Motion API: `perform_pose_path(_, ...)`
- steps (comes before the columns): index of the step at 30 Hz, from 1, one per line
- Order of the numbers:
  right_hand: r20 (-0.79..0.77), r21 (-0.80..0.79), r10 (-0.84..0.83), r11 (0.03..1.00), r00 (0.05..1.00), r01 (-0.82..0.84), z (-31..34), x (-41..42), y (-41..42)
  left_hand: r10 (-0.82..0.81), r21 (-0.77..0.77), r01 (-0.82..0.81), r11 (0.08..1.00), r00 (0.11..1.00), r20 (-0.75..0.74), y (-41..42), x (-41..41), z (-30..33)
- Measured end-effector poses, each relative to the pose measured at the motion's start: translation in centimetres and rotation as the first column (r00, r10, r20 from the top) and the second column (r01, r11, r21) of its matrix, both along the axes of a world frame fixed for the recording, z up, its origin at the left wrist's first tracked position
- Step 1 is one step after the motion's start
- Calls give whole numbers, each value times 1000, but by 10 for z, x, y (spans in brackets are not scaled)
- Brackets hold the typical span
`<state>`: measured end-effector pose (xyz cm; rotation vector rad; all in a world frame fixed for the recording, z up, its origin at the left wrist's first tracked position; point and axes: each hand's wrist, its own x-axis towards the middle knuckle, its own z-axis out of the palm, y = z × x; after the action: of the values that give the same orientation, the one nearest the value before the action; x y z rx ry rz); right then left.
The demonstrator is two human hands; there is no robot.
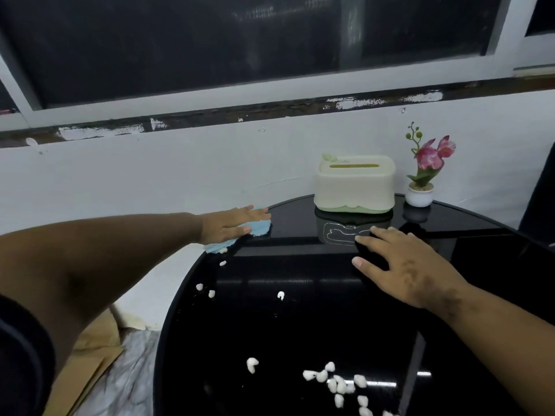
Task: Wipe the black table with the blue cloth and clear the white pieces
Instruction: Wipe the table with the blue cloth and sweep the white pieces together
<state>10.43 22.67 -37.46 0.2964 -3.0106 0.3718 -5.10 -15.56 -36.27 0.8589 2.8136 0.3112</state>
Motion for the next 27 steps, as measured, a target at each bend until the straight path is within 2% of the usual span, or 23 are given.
perform_pose_path(7,-30,11,4,1000,1000,-3,-2,-1,2,-105,59,107,992,993,-44,-1,55,10)
perform_pose_path(14,-38,9,13,1000,999,-13,-3,0,2,30,74,-28,997,999,-33,-15,82,-4)
perform_pose_path(22,-49,32,22,999,999,-20,-4,0,3,81,7,-81,997,991,-105,-4,126,-6)
perform_pose_path(27,-44,58,22,998,999,-19,-4,0,2,97,52,-92,994,989,-115,10,159,-9)
